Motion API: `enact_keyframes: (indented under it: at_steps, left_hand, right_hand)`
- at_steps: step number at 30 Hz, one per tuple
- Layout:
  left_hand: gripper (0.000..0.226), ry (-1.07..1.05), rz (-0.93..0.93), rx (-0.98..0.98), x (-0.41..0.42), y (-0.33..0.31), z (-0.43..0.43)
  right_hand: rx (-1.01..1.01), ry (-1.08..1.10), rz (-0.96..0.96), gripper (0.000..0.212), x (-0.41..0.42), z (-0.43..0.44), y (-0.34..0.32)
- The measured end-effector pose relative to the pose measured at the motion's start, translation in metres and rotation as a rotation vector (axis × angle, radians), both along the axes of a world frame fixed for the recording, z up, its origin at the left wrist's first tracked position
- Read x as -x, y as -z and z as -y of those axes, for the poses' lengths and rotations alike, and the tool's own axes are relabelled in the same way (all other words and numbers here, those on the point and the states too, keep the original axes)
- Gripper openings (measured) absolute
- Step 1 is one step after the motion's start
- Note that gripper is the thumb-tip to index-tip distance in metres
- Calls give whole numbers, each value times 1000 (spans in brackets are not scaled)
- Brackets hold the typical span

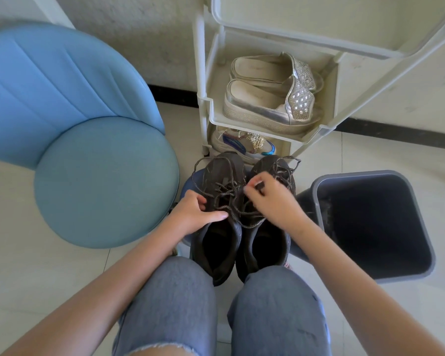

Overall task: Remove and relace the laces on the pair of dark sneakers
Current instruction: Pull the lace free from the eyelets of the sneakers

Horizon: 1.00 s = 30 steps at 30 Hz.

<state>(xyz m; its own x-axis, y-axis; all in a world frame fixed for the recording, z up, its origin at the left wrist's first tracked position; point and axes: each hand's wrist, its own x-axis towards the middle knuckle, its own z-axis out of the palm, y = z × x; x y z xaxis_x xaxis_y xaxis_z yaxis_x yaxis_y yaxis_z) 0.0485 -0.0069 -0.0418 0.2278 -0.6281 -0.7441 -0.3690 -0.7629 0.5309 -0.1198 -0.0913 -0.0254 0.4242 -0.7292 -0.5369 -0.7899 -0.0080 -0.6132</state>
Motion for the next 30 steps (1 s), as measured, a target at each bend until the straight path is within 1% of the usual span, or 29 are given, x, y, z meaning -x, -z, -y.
enact_keyframes:
  at_steps: [2,3,4,6,8,9,11,12,13,14,16,17,18,19,20,21,23,25,27,28,30]
  left_hand:
    - [61,20,9,11,0,2,1]
    - [61,30,11,20,0,2,1]
    - [61,35,8,24,-1,2,1]
    - [59,36,-10,17,-2,2,0]
    - [57,44,-25,9,-4,2,-1]
    - [55,48,-26,9,-4,3,-1]
    - [53,64,-8,22,-3,3,-1]
    - [51,75,6,30,-3,4,0]
    - [49,86,17,36,-2,4,1]
    - [48,98,26,40,-1,4,1]
    - [46,113,37,40,-1,5,2]
    - [46,112,39,38,-1,6,2]
    - [44,111,47,41,-1,6,1]
    - [42,112,66,52,-2,5,1]
    - [40,117,96,67,-2,5,1]
    - [38,121,134,84,-2,3,0]
    - [37,136,194,104,-4,2,0]
    - [40,153,227,98,-5,3,0]
    - [46,170,243,79,-6,4,-1]
    - [48,176,245,70,-6,4,-1]
    - [46,175,244,65,-6,3,0]
  right_hand:
    - [104,-210,-251,39,-9,-9,4]
    - [152,-274,-315,47,-14,-11,4]
    - [168,-302,-337,50,-18,-11,3]
    - [93,-326,-300,47,-22,-5,3]
    - [-21,-345,-214,36,-20,4,2]
    - [-45,-357,-173,32,-17,8,0]
    - [-22,-392,-106,27,-10,13,-4]
    - [-8,-385,-46,25,-6,13,-8]
    - [-18,-333,68,24,-2,11,-15]
    - [-61,-235,248,24,2,8,-23]
    - [-183,47,728,21,10,4,-42]
    - [-248,186,928,20,13,6,-49]
    - [-300,298,1057,21,16,8,-52]
    - [-325,374,1107,24,16,10,-52]
    - [-326,399,1069,28,16,13,-48]
    - [-307,372,949,30,12,14,-44]
    - [-246,243,604,25,3,10,-33]
    - [-113,92,291,23,-4,4,-19]
    - [13,-39,10,35,-10,-4,-6]
    - [39,-80,-107,42,-14,-7,-4]
    - [46,-140,-246,51,-20,-10,-1]
